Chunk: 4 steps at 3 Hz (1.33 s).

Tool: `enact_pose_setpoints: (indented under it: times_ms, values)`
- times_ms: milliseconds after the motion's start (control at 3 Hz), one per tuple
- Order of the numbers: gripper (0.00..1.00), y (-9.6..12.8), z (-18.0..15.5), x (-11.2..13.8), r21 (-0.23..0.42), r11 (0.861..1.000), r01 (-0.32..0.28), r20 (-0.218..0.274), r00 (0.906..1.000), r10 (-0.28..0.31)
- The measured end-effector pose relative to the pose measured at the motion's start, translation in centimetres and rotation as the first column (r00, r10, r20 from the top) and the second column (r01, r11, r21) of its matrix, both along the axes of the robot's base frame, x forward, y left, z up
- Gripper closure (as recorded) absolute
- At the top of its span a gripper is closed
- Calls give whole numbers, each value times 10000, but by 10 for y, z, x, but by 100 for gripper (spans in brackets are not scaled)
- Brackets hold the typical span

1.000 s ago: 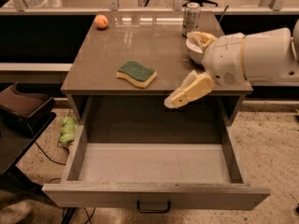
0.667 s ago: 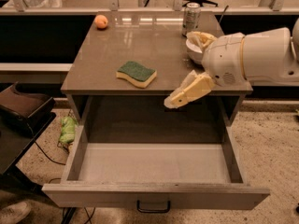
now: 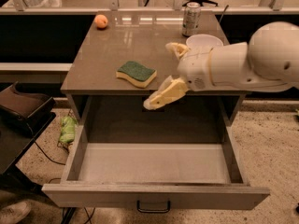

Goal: Move sponge near orange

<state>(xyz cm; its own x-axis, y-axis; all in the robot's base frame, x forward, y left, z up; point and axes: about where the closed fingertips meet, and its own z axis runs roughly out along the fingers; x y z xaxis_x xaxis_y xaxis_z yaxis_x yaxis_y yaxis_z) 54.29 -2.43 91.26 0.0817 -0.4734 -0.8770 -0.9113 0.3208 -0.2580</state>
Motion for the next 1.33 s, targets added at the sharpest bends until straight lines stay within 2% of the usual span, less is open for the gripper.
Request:
enact_pose_setpoints:
  times_ms: [333, 667, 1000, 1333]
  values:
    - [0, 27, -38, 37, 173, 9998, 140, -307, 9994, -135]
    - [0, 46, -67, 77, -52, 9995, 297, -576, 9979, -299]
    - [0, 52, -86, 105, -227, 9989, 405, -903, 9950, -424]
    - [25, 57, -104, 120, -205, 9993, 328, -1205, 9921, -351]
